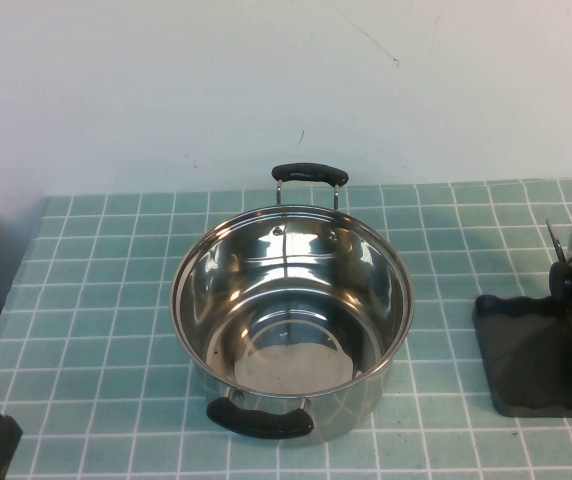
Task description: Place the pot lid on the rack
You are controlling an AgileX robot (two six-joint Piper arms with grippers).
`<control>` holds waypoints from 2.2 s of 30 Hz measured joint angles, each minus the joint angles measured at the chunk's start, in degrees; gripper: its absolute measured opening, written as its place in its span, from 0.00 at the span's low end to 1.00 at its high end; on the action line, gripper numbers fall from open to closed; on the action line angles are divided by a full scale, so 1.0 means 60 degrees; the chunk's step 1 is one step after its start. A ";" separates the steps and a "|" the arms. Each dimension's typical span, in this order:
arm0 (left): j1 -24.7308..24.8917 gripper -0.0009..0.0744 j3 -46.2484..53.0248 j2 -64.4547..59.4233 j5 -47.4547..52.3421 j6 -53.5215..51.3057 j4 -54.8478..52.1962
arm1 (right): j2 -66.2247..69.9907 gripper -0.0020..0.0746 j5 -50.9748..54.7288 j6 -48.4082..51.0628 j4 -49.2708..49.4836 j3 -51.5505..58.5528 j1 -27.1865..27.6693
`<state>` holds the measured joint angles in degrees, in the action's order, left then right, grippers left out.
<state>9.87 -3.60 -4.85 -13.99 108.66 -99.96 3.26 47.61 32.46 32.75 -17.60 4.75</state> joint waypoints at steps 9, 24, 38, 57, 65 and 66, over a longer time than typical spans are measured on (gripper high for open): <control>0.0000 0.01 0.0000 0.0000 -0.0606 0.0000 -0.0038 | 0.0000 0.02 0.0268 -0.0183 -0.0307 0.0703 0.0000; 0.0000 0.01 0.0000 0.0000 -0.0813 0.0000 -0.0091 | -0.0046 0.02 -0.8145 -0.2283 -0.4195 0.2283 0.0000; 0.0000 0.01 0.0000 0.0000 -0.0813 0.0000 -0.0108 | -0.0660 0.02 -0.5052 -0.5079 -0.5169 0.3193 0.0000; 0.0000 0.01 0.0000 0.0000 -0.0816 0.0000 -0.0108 | -0.0667 0.02 -0.4765 -0.6318 -0.5696 0.3193 -0.0978; 0.0000 0.01 0.0000 0.0000 -0.0816 0.0000 -0.0108 | -0.0667 0.02 -0.4765 -0.6441 -0.5696 0.3193 -0.0978; 0.0000 0.01 0.0000 0.0000 -0.0816 0.0000 -0.0108 | -0.0667 0.02 -0.4765 -0.6441 -0.5696 0.3193 -0.0978</control>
<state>9.87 -3.60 -4.85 -18.89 108.66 -100.61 -0.74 19.01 -6.18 -1.43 1.56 -1.12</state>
